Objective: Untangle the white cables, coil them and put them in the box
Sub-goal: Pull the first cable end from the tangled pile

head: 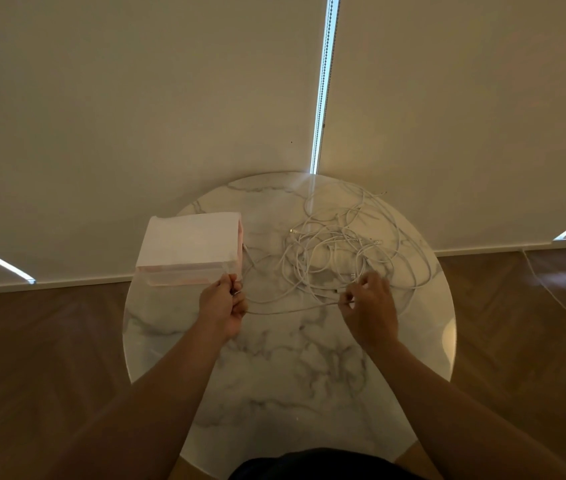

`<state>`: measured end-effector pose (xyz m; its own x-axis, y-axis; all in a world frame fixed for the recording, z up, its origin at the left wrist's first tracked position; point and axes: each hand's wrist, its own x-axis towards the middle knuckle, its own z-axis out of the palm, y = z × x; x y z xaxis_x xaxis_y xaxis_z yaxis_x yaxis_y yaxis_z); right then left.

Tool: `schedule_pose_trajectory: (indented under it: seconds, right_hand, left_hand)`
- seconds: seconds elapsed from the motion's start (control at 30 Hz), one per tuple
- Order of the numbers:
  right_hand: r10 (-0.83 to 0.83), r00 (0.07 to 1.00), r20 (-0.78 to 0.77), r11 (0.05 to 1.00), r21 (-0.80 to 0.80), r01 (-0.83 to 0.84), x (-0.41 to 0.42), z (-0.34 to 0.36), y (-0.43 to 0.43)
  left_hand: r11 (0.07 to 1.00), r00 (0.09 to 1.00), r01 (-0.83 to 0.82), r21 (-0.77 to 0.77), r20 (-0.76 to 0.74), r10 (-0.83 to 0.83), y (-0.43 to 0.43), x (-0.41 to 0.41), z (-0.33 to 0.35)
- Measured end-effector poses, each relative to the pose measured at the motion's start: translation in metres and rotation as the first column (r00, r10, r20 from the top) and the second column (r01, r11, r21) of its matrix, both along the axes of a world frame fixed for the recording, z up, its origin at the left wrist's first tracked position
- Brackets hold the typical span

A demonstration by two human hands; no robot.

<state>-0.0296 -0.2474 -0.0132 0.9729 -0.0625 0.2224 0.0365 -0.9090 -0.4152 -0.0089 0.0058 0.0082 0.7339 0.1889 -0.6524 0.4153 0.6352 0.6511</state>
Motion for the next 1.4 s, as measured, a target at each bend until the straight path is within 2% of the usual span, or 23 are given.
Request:
schedule_pose_trajectory:
  seconds: [0.03,0.1,0.17,0.2,0.27,0.33,0.37,0.4,0.43,0.47,0.5,0.53,0.6,0.73,0.77,0.87,0.93,1.03,1.13,1.2,1.23,1.3,1.4]
  right_hand:
    - [-0.078,0.996,-0.046,0.989,0.119,0.083,0.000,-0.001,-0.002]
    - [-0.123,0.950,-0.288,0.887,0.398,0.236,0.004,0.001,-0.003]
    - [-0.001,0.861,-0.509,0.730,0.588,0.349,0.001,0.003,-0.002]
    - [0.038,0.839,-0.542,0.715,0.601,0.356,-0.001,0.003,-0.001]
    - [0.023,0.842,-0.539,0.826,0.485,0.288,-0.006,-0.008,-0.007]
    - [-0.026,0.795,-0.606,0.815,0.447,0.367,-0.013,-0.015,-0.011]
    - [-0.006,0.759,-0.652,0.673,0.558,0.485,-0.015,-0.014,-0.013]
    - [0.051,0.719,-0.693,0.414,0.670,0.616,-0.014,-0.008,-0.013]
    - [0.133,0.702,-0.700,0.068,0.713,0.698,-0.013,-0.003,-0.015]
    - [0.156,0.730,-0.666,-0.257,0.686,0.681,-0.012,0.007,-0.017]
    - [0.122,0.760,-0.638,-0.454,0.645,0.614,-0.006,0.015,-0.020]
    - [0.089,0.771,-0.631,-0.524,0.628,0.575,0.000,0.024,-0.019]
    - [0.106,0.764,-0.636,-0.514,0.623,0.590,0.008,0.031,-0.020]
    - [0.162,0.753,-0.637,-0.195,0.728,0.658,0.010,0.024,-0.015]
    - [0.171,0.772,-0.612,-0.157,0.757,0.634,0.008,0.023,-0.015]
    - [0.281,0.847,-0.452,-0.222,0.828,0.515,0.001,0.035,-0.017]
    - [0.395,0.859,-0.327,-0.247,0.862,0.442,-0.004,0.046,-0.021]
    - [0.540,0.813,-0.215,-0.167,0.920,0.355,-0.008,0.057,-0.025]
    - [0.507,0.778,-0.371,0.040,0.912,0.409,-0.010,0.052,-0.022]
    - [0.338,0.802,-0.492,0.163,0.870,0.464,-0.009,0.041,-0.018]
    - [0.258,0.824,-0.505,0.190,0.863,0.469,-0.008,0.037,-0.017]
    - [0.215,0.879,-0.426,0.193,0.901,0.389,-0.008,0.038,-0.016]
    - [0.399,0.891,-0.218,0.102,0.976,0.193,-0.009,0.063,-0.013]
  left_hand:
    - [1.000,1.000,0.009,-0.001,-0.009,-0.009,0.001,-0.002,-0.001]
    - [1.000,0.999,0.031,-0.001,-0.018,-0.031,0.000,-0.003,-0.003]
    - [0.999,0.999,0.046,0.006,-0.017,-0.046,-0.002,-0.004,-0.006]
    - [0.999,0.999,0.048,0.012,-0.013,-0.047,-0.003,-0.004,-0.007]
    - [0.999,0.999,0.036,0.023,-0.004,-0.036,-0.003,-0.004,-0.008]
    - [0.999,1.000,0.007,0.033,0.003,-0.007,0.000,-0.003,-0.009]
    - [0.999,1.000,-0.004,0.039,0.003,0.003,0.002,-0.003,-0.009]
    - [0.999,1.000,-0.009,0.050,0.000,0.009,0.005,-0.002,-0.009]
    - [0.998,1.000,-0.010,0.063,-0.006,0.011,0.007,-0.002,-0.009]
    - [0.997,1.000,-0.011,0.071,-0.012,0.012,0.008,-0.002,-0.009]
    - [0.998,1.000,-0.011,0.067,-0.017,0.012,0.008,-0.002,-0.009]
    - [0.998,1.000,-0.011,0.055,-0.020,0.012,0.007,-0.004,-0.009]
    - [0.999,1.000,0.002,0.039,-0.022,-0.001,0.004,-0.005,-0.009]
    - [0.998,1.000,0.006,0.058,-0.010,-0.006,0.002,-0.003,-0.008]
    - [0.998,1.000,-0.013,0.069,-0.006,0.013,0.005,-0.002,-0.008]
    - [0.992,0.998,-0.064,0.108,-0.004,0.064,0.020,0.001,-0.011]
    - [0.989,0.996,-0.091,0.114,-0.009,0.093,0.029,0.002,-0.011]
    - [0.986,0.994,-0.109,0.127,-0.003,0.110,0.034,0.004,-0.010]
    - [0.986,0.995,-0.095,0.136,-0.003,0.096,0.032,0.004,-0.011]
    - [0.989,0.998,-0.064,0.137,-0.001,0.065,0.028,0.002,-0.012]
    - [0.989,0.999,-0.049,0.138,0.000,0.050,0.026,0.002,-0.012]
    - [0.989,1.000,-0.024,0.146,0.010,0.023,0.024,0.000,-0.012]
    - [0.984,1.000,-0.010,0.180,0.010,0.009,0.025,0.000,-0.012]
